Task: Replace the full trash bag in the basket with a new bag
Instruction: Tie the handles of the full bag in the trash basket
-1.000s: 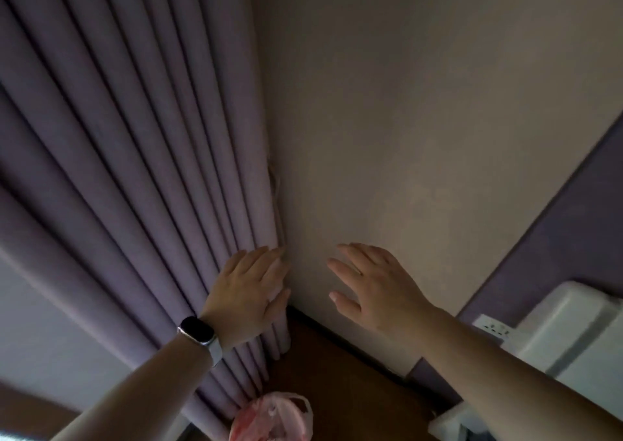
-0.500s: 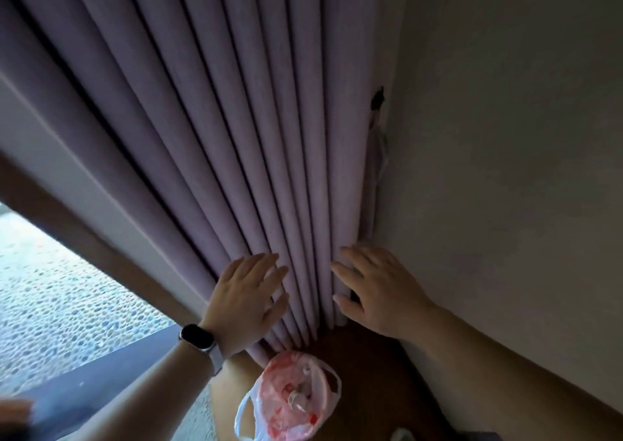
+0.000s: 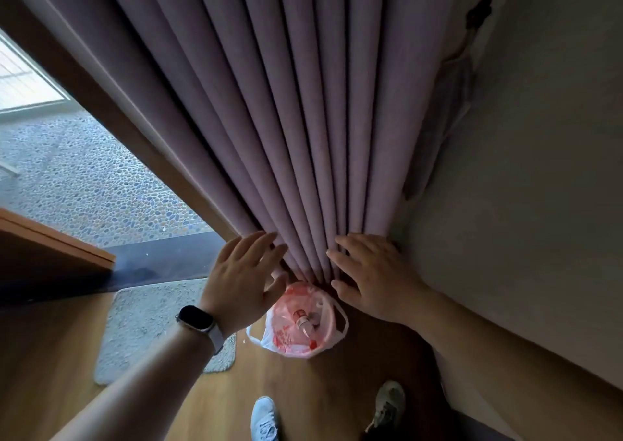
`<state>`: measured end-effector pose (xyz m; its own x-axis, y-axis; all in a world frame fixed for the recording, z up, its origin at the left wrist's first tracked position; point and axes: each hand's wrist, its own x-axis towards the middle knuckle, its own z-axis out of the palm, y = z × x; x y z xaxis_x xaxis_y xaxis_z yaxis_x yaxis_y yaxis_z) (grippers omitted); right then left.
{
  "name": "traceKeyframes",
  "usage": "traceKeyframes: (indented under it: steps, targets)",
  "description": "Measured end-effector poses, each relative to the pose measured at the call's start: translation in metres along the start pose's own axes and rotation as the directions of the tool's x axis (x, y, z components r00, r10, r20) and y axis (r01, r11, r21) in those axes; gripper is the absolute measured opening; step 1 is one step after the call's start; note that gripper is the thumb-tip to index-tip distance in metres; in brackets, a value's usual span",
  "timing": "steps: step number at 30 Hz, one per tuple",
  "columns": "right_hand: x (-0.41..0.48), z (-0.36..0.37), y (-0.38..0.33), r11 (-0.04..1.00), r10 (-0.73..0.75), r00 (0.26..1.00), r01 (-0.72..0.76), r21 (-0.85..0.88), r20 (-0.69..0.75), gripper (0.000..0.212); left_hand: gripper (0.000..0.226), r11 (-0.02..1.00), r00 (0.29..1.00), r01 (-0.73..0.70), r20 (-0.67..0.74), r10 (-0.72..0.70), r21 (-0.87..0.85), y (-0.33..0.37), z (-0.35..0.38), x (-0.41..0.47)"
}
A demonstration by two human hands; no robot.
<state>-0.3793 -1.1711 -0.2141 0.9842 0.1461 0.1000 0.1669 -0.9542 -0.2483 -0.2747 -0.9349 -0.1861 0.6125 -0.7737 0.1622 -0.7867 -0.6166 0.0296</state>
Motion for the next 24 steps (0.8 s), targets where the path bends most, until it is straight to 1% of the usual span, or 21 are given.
traceKeyframes:
  steps: [4, 7, 9, 13, 15, 18, 20, 24]
  targets:
    - [0.002, 0.042, -0.010, 0.999, 0.037, 0.999, -0.037, 0.012, 0.034, 0.052, 0.042, 0.998, 0.998, 0.017, 0.054, -0.013, -0.066, -0.026, 0.049, -0.029]
    - [0.002, 0.088, -0.017, 0.995, 0.098, 0.994, -0.099, 0.020, 0.048, 0.049, 0.044, 0.995, 0.990, 0.038, 0.138, -0.025, -0.090, -0.050, 0.100, -0.049]
    - [0.003, 0.124, -0.020, 0.991, 0.128, 0.988, -0.130, 0.022, 0.084, 0.050, 0.045, 0.993, 0.982, 0.056, 0.183, -0.035, -0.107, -0.065, 0.138, -0.063]
    - [-0.003, 0.205, -0.020, 0.974, 0.220, 0.962, -0.227, 0.025, 0.161, 0.052, 0.047, 0.978, 0.949, 0.146, 0.299, -0.096, -0.151, -0.091, 0.219, -0.094]
    - [-0.009, 0.250, -0.018, 0.964, 0.248, 0.951, -0.261, 0.049, 0.186, 0.052, 0.051, 0.967, 0.919, 0.201, 0.370, -0.132, -0.154, -0.101, 0.264, -0.112]
    - [-0.019, 0.321, -0.006, 0.955, 0.273, 0.942, -0.289, 0.062, 0.194, 0.045, 0.056, 0.952, 0.885, 0.274, 0.423, -0.194, -0.136, -0.113, 0.338, -0.133]
    - [-0.028, 0.371, 0.004, 0.942, 0.304, 0.919, -0.330, 0.067, 0.251, 0.044, 0.058, 0.938, 0.861, 0.315, 0.459, -0.218, -0.145, -0.116, 0.387, -0.148]
    - [-0.045, 0.457, 0.022, 0.900, 0.377, 0.848, -0.430, 0.069, 0.371, 0.051, 0.059, 0.893, 0.814, 0.409, 0.518, -0.263, -0.190, -0.112, 0.472, -0.178]
